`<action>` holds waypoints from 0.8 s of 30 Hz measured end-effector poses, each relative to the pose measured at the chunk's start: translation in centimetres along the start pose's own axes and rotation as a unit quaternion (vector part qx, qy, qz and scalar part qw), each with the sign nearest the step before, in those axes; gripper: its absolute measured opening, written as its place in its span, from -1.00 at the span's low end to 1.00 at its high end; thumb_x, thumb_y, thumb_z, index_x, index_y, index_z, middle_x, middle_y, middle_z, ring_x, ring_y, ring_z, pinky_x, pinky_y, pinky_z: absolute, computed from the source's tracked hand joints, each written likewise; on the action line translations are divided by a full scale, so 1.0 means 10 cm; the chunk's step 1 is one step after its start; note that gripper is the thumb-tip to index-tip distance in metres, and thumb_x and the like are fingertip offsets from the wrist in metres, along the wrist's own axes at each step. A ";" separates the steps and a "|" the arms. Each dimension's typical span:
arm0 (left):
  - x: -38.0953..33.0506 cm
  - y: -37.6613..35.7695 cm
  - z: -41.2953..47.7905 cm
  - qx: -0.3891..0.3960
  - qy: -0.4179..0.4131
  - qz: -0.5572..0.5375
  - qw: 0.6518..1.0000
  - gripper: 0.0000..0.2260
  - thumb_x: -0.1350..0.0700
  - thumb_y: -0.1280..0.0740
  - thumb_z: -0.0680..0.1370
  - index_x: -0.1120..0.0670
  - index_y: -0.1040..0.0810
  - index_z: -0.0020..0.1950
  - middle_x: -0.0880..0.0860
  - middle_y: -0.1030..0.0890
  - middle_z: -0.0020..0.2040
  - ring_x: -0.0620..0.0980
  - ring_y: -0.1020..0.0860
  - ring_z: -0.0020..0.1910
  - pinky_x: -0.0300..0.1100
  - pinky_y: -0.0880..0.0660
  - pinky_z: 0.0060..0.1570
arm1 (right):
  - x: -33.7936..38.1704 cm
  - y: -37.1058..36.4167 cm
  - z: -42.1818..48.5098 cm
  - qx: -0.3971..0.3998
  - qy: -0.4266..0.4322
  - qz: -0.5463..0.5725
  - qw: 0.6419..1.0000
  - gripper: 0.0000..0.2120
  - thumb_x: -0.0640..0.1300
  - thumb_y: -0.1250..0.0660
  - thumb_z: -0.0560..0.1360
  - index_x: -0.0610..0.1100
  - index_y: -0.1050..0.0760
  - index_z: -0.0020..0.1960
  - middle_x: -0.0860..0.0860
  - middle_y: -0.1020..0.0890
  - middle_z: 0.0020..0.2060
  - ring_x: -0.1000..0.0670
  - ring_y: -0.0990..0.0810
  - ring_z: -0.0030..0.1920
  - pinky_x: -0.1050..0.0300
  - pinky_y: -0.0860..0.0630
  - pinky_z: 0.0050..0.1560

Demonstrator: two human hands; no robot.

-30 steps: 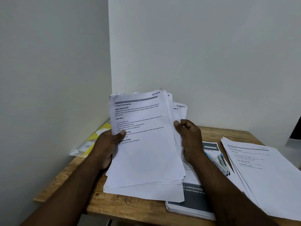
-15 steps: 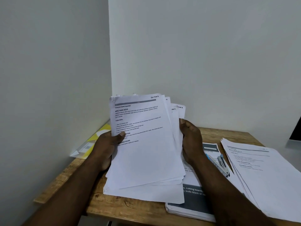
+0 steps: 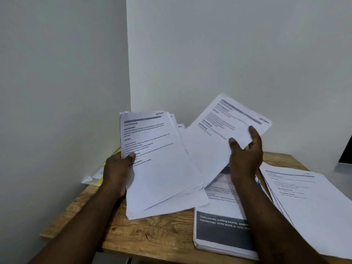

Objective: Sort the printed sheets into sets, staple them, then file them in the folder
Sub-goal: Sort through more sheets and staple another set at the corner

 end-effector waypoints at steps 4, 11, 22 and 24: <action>-0.04 0.03 -0.02 -0.040 -0.026 0.074 0.996 -0.92 0.12 -0.42 0.63 0.01 -0.71 0.08 0.01 -0.74 -0.02 0.14 -0.69 0.04 0.05 -0.61 0.17 | 0.15 0.07 0.08 0.026 0.027 0.046 0.998 -0.28 -0.42 -0.45 0.52 0.08 -0.42 0.56 0.06 -0.67 0.29 0.10 -0.67 0.21 0.13 -0.62 0.27; -0.11 -0.02 -0.08 -0.006 -0.053 0.148 0.987 -0.91 0.11 -0.38 0.66 -0.06 -0.67 0.05 -0.04 -0.71 -0.02 0.08 -0.65 0.04 0.00 -0.56 0.12 | 0.24 0.00 0.04 0.194 -0.159 0.313 0.916 -0.53 -0.37 -0.30 0.62 0.05 -0.55 0.41 0.04 -0.75 -0.03 0.08 -0.71 -0.16 0.15 -0.68 -0.09; -0.14 -0.12 -0.24 0.150 0.052 -0.027 0.987 -0.74 0.26 -0.48 0.54 0.28 -0.66 0.22 0.26 -0.73 0.13 0.31 -0.72 0.07 0.20 -0.62 0.16 | -0.10 -0.24 -0.25 0.267 -0.012 -0.077 0.961 -0.46 -0.21 -0.60 0.45 0.24 -0.55 0.27 0.06 -0.76 -0.09 0.00 -0.72 -0.08 0.01 -0.66 -0.03; -0.18 -0.13 -0.30 0.166 0.059 -0.019 0.984 -0.78 0.29 -0.48 0.52 0.30 -0.68 0.15 0.27 -0.74 0.07 0.29 -0.73 0.00 0.13 -0.68 0.00 | -0.15 -0.26 -0.28 0.245 0.010 -0.121 0.962 -0.45 -0.14 -0.63 0.43 0.24 -0.52 0.29 0.08 -0.72 -0.13 0.09 -0.64 -0.20 0.15 -0.57 -0.15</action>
Point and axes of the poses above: each hand's wrist, its own z-axis towards the middle knuckle, its own y-axis out of the back of the hand, x = y × z, the point moved 2 cm from there along z, towards the middle knuckle
